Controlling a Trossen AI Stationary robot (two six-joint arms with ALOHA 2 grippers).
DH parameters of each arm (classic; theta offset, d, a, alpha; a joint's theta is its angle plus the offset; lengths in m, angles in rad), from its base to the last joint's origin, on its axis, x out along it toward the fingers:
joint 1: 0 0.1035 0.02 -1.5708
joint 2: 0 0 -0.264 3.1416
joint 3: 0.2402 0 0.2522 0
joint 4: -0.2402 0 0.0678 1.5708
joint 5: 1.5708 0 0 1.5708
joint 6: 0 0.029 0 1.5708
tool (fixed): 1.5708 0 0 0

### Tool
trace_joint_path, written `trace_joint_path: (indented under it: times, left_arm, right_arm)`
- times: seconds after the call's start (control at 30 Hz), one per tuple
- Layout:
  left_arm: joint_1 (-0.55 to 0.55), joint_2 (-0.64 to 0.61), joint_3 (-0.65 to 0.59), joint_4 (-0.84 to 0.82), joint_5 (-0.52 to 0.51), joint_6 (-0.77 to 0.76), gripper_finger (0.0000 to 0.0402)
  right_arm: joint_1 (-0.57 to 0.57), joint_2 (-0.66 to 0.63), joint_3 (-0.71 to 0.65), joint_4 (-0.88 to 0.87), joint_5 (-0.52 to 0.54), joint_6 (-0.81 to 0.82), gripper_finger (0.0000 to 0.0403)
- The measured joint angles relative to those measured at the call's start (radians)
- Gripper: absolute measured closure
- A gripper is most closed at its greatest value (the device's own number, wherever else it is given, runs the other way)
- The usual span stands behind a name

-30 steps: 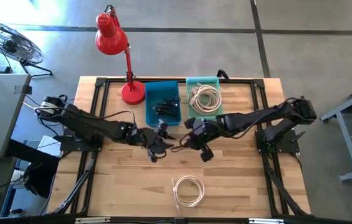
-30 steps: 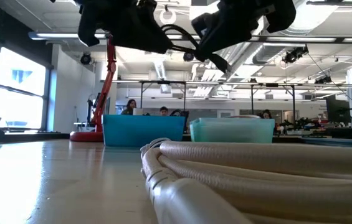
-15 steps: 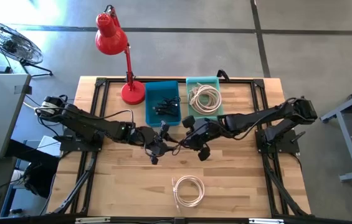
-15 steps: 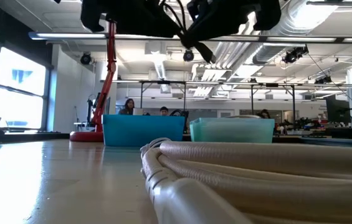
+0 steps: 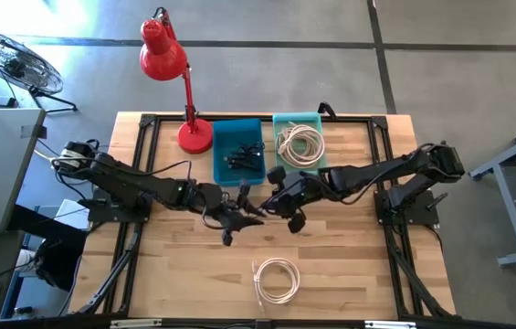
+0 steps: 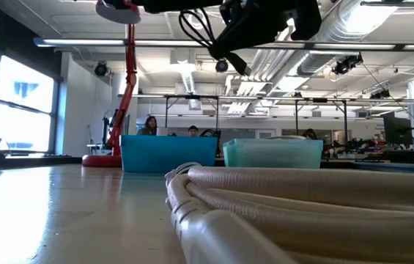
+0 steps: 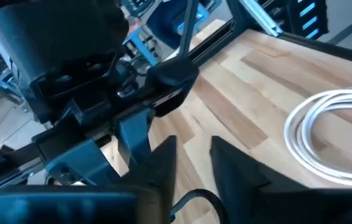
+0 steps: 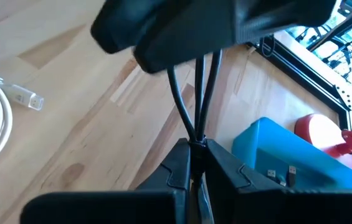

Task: Pick & Place USB Port
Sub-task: Put the black usb cable into the blue bin

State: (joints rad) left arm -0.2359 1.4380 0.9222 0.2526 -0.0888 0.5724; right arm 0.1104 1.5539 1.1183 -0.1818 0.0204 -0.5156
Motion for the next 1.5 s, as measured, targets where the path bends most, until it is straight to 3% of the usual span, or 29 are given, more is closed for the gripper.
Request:
trace_joint_path:
  times: [0.13, 0.2, 0.97, 1.23, 1.37, 1.5]
  left_arm:
    - [0.0, 0.0, 0.0, -0.014, 0.004, 0.0, 0.0384]
    - [0.0, 0.0, 0.0, -0.017, 0.002, 0.0, 0.039]
    - [0.0, 0.0, 0.0, -0.131, -0.144, 0.052, 0.0247]
    - [-0.001, 0.0, 0.0, -0.152, -0.239, 0.082, 0.0235]
    - [0.0, 0.0, 0.0, -0.158, -0.266, 0.079, 0.0263]
    - [0.0, 0.0, 0.0, -0.175, -0.276, 0.082, 0.0349]
  right_arm:
    - [0.0, 0.0, 0.0, 0.001, -0.002, 0.0, 0.0384]
    - [0.0, 0.0, 0.0, 0.0, 0.003, 0.0, 0.0384]
    - [0.0, 0.0, 0.0, -0.031, 0.002, 0.017, 0.0384]
    - [0.0, 0.0, 0.0, -0.032, -0.004, 0.017, 0.0385]
    - [0.001, 0.0, 0.0, -0.031, -0.008, 0.017, 0.0385]
    - [0.0, 0.0, 0.0, -0.031, -0.002, 0.018, 0.0384]
